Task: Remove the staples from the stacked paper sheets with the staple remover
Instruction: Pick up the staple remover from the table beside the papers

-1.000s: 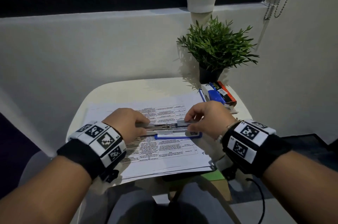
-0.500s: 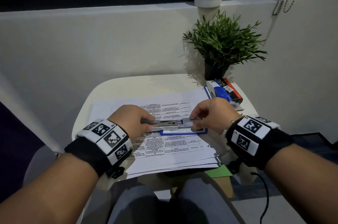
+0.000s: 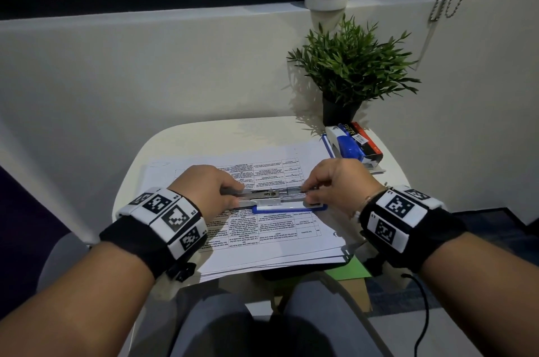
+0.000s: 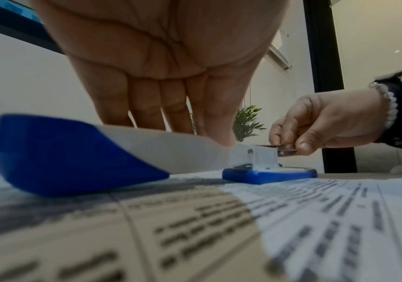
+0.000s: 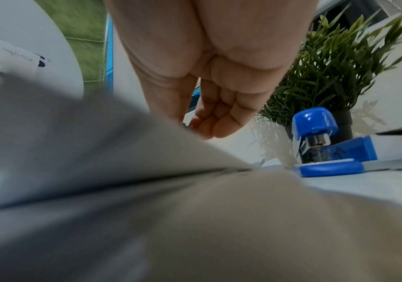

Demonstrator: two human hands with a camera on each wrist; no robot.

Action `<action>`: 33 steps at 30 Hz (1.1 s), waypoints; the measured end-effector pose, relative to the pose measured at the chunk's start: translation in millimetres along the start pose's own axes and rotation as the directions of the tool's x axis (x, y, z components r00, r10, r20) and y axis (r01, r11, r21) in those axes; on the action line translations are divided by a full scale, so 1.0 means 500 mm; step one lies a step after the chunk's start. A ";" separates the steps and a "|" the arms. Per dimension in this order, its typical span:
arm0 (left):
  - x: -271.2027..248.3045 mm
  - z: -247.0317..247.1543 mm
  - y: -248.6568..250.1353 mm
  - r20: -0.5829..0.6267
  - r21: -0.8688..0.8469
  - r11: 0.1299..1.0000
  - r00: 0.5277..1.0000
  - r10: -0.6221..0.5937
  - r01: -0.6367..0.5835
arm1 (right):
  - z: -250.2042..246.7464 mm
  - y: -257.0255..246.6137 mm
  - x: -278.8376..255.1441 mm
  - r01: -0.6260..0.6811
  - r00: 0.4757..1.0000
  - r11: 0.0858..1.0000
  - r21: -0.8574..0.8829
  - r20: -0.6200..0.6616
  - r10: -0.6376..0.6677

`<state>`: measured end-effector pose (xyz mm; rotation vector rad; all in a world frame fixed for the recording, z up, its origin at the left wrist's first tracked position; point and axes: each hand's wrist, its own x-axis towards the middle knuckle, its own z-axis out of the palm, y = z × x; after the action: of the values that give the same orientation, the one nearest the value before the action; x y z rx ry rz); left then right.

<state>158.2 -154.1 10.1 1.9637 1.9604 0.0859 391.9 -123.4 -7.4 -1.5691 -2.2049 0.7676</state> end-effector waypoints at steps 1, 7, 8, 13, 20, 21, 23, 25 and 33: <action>0.000 0.000 0.000 0.000 0.001 1.000 1.000 0.000 0.000 | 0.000 0.003 -0.003 0.013 1.000 0.999 -0.040 0.001 -0.013; 0.001 0.002 -0.002 -0.010 -0.003 1.000 1.000 0.010 -0.010 | -0.006 0.022 -0.018 0.006 0.998 1.000 -0.007 -0.057 -0.006; 0.000 0.001 -0.002 -0.005 0.004 1.000 1.000 0.008 -0.008 | -0.005 0.022 -0.019 0.000 0.998 1.000 -0.010 -0.059 0.000; -0.004 -0.018 -0.029 0.032 0.225 0.972 0.996 -0.078 0.069 | -0.001 0.024 -0.023 -0.060 0.995 0.995 0.076 -0.078 0.066; -0.017 -0.032 -0.069 -0.007 0.250 0.964 0.996 -0.090 0.089 | 0.006 0.034 -0.031 -0.119 0.993 0.989 -0.086 -0.011 0.118; -0.020 -0.040 -0.069 -0.055 0.177 0.980 0.995 -0.078 0.086 | 0.006 0.033 -0.031 -0.117 0.993 0.988 -0.098 -0.009 0.117; -0.030 -0.062 -0.056 -0.130 -0.029 0.998 0.990 -0.050 0.047 | 0.006 0.032 -0.027 -0.123 0.992 0.988 -0.097 -0.008 0.123; -0.037 -0.083 -0.037 -0.166 -0.125 0.992 0.986 0.001 -0.022 | 0.007 0.036 -0.023 -0.152 0.988 0.987 -0.049 -0.004 0.152; -0.003 -0.081 0.071 -0.255 -0.280 0.926 0.950 0.182 -0.253 | 0.013 0.055 -0.020 -0.188 0.982 0.975 0.119 -0.003 0.190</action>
<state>180.1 -146.0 58.7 2.0179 1.7158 0.6619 412.6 -127.5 -28.5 -1.7353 -1.9802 0.9202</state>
